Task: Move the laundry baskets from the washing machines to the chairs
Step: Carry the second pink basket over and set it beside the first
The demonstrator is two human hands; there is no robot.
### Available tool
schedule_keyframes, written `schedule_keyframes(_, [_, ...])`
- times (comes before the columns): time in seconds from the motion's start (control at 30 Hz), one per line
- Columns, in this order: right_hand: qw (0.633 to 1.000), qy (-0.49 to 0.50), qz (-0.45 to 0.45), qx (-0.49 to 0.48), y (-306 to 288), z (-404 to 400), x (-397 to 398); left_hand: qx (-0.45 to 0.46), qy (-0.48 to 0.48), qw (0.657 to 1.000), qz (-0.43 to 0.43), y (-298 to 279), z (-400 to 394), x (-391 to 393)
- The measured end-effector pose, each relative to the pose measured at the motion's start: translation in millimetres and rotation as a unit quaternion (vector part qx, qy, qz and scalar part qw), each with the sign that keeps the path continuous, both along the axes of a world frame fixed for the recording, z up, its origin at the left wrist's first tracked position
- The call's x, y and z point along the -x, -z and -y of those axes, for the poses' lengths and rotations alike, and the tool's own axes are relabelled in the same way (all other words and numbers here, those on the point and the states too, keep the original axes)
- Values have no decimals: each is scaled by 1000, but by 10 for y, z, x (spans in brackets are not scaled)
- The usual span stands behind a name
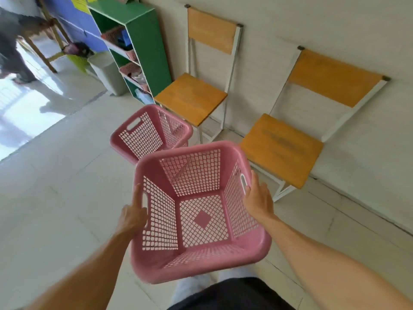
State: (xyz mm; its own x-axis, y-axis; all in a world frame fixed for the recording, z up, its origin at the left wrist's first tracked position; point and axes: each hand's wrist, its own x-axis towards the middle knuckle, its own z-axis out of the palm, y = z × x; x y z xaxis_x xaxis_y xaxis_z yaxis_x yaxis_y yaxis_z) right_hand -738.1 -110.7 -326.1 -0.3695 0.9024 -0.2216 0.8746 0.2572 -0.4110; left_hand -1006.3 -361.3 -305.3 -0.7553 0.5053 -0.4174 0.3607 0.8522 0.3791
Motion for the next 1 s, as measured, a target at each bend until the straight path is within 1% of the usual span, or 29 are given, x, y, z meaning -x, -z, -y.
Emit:
schedule_keyframes(0.1, [999, 44, -5, 10, 27, -81, 94, 2, 56, 998, -13, 0, -329, 337])
schedule_keyframes(0.23, [994, 105, 0, 21, 169, -234, 129, 34, 147, 989, -3, 86, -919, 689])
schedule_keyframes(0.3, [992, 124, 21, 24, 261, -323, 126, 26, 193, 981, 0, 131, -1194, 775])
schedule_keyframes(0.4, [989, 141, 31, 45, 366, -449, 161, 19, 230, 973, 1, 209, -1533, 879])
schedule_keyframes(0.47, [985, 154, 42, 61, 405, -530, 188, 22, 214, 976, -5, 300, -1714, 939])
schedule_keyframes(0.57, [975, 175, 85, 108, 484, -618, 147, 57, 169, 984, -19, 388, -1972, 974])
schedule_keyframes(0.63, [969, 176, 108, 136, 545, -622, 124, 89, 144, 986, 1, 415, -2161, 1023])
schedule_keyframes(0.8, [956, 206, 126, 168, 668, -625, 357, 158, 141, 976, 49, 632, -2436, 1277])
schedule_keyframes(0.9, [950, 234, 128, 165, 736, -651, 520, 175, 154, 970, 74, 904, -2567, 1522])
schedule_keyframes(1.0, [939, 265, 123, 181, 881, -649, 638, 183, 156, 967, 81, 1363, -2711, 1782])
